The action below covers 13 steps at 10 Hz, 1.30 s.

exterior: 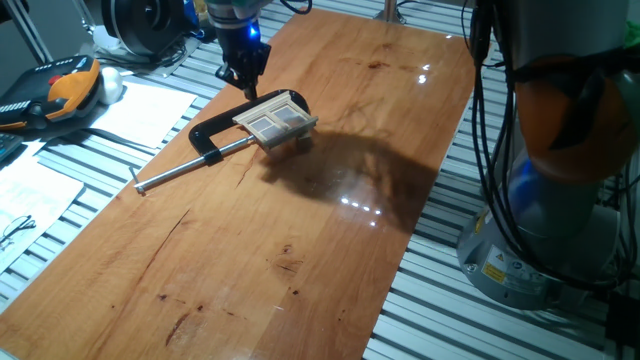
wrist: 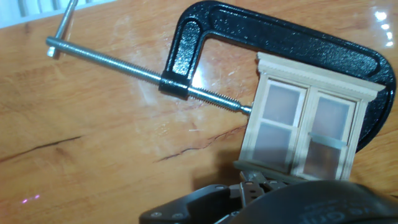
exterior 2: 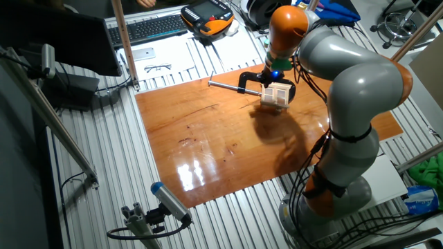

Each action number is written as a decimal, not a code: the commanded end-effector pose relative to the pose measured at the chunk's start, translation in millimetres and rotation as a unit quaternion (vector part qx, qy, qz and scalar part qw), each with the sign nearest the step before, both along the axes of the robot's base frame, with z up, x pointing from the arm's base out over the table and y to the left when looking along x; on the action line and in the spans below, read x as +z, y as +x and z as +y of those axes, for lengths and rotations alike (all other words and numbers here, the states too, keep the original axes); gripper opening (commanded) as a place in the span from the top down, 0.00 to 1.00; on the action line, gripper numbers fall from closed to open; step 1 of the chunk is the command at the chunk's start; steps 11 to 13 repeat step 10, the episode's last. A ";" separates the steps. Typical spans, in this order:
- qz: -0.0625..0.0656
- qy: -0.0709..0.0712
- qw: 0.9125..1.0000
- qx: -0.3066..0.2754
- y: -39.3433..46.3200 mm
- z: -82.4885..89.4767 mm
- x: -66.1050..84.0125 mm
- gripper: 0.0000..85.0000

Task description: Close a sliding window

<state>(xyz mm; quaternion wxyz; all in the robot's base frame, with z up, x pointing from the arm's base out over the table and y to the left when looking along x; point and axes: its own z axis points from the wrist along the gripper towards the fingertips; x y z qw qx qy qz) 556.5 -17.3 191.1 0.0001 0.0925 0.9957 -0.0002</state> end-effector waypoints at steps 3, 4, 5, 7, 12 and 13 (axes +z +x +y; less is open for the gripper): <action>0.004 0.003 1.000 0.004 -3.4 2.6 0.0 1.00; 0.005 0.003 1.000 0.007 -4.9 2.6 0.4 1.00; 0.005 0.001 1.000 0.012 -6.2 2.7 0.8 1.00; 0.005 -0.006 1.000 0.020 -6.4 5.1 -0.2 1.00; 0.002 -0.010 1.000 0.024 -6.3 4.6 -0.1 1.00; 0.002 -0.010 1.000 0.024 -6.3 4.6 -0.1 1.00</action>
